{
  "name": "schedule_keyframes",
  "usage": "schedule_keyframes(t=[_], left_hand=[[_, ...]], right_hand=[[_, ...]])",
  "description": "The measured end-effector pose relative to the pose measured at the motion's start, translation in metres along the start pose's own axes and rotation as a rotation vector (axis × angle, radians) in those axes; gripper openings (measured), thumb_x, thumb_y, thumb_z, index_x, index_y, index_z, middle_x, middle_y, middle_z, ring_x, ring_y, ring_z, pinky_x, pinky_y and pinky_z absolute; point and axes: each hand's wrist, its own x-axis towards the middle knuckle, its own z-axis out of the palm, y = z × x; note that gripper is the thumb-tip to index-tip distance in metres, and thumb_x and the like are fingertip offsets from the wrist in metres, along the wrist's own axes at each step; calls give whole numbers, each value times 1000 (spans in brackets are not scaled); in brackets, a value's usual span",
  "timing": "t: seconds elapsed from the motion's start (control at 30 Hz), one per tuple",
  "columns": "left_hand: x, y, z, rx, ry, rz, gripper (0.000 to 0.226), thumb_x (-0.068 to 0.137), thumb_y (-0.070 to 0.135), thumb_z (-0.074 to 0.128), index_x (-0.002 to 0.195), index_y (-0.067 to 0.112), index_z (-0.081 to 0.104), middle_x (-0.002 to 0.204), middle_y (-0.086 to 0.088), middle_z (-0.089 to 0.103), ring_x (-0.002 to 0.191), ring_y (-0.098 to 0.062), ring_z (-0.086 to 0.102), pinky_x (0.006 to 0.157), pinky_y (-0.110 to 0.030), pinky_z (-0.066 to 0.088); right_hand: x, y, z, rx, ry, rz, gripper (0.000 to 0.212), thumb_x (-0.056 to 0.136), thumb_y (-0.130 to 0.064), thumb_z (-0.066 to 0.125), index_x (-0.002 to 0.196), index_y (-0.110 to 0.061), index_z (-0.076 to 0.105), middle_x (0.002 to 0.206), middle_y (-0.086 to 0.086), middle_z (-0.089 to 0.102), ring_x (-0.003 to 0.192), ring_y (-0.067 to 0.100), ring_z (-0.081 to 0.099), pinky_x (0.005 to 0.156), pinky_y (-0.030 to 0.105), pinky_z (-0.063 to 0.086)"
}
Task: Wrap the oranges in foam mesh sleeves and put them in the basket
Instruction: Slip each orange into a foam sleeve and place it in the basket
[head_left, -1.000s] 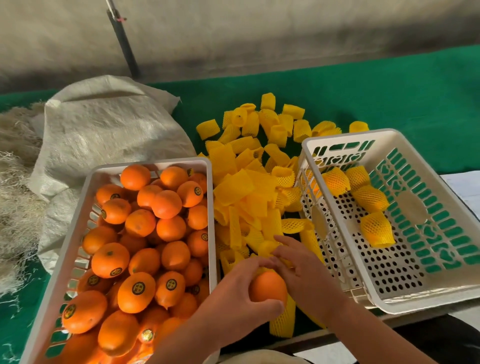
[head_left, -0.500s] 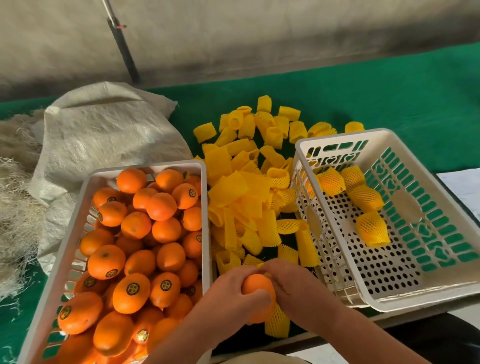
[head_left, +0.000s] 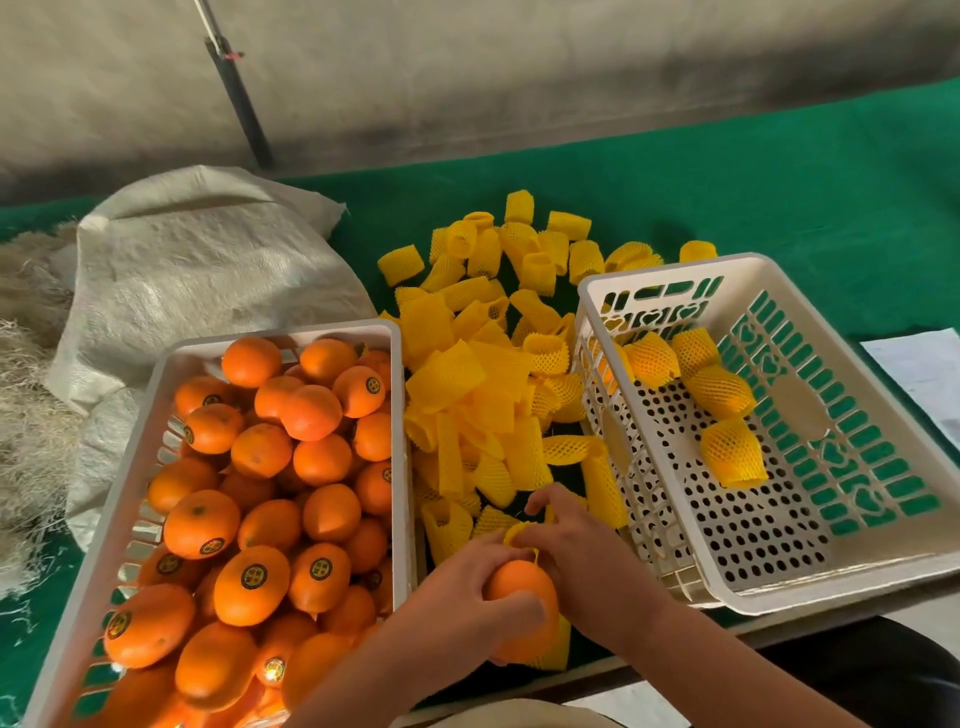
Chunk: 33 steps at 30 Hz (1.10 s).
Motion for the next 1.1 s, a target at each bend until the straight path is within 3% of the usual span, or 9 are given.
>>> schedule_keyframes(t=[0.07,0.17,0.3,0.43,0.57,0.73,0.87,0.97,1.1], left_hand=[[4,-1,3,30,-38,-14,73,62,70,64,132,55,47,134,43,24,112,-11,48,58,-2,48],[11,-3,2,-64,16,-120,96,66,62,68,153,35,36,141,18,34,112,-19,51,66,-17,58],[11,-4,-4,-556,215,-242,56,80,34,82,125,23,52,119,-8,52,99,-35,67,60,-33,60],[9,-9,-6,-771,280,-150,48,79,45,82,116,24,61,119,-18,66,94,-37,76,66,-39,60],[8,-7,-2,-531,254,-92,53,73,59,87,113,30,70,122,-7,63,106,-28,69,70,-38,63],[3,-9,-7,-273,218,-45,50,76,45,85,118,45,59,123,6,55,106,-23,64,68,-28,62],[1,-17,-3,70,397,83,81,63,73,78,135,49,50,121,22,56,102,-11,63,71,-24,62],[1,-22,2,361,608,187,80,69,74,74,139,47,49,122,27,54,99,0,56,78,-13,48],[2,-21,11,594,859,253,73,72,83,53,131,40,48,121,21,51,107,0,44,85,-18,39]], right_hand=[[-1,0,2,-27,-45,-36,35,97,-17,66,129,-33,64,149,-7,28,112,12,56,88,19,49],[-4,0,4,-70,-47,-54,42,92,-11,70,129,-29,61,145,-9,28,103,9,55,76,15,46],[-10,4,12,-30,-57,55,36,96,-14,56,129,-27,56,146,-9,25,84,9,54,71,24,51],[-16,0,22,96,-85,109,51,90,-21,65,131,-39,40,142,-12,21,78,6,50,63,12,37],[-17,-6,25,208,-6,135,65,85,-22,74,132,-45,37,131,-21,18,86,2,54,66,7,42],[-19,-9,16,226,67,157,73,86,-30,76,146,-39,35,141,-19,17,101,11,56,81,12,48],[-24,-20,8,194,93,131,72,89,-36,74,148,-40,32,149,-19,13,103,10,55,82,8,45],[-29,-33,3,171,136,103,70,92,-38,72,149,-42,32,151,-20,11,99,5,54,77,1,43],[-35,-56,0,170,181,32,68,95,-30,64,152,-41,28,149,-22,12,96,4,59,82,5,50]])
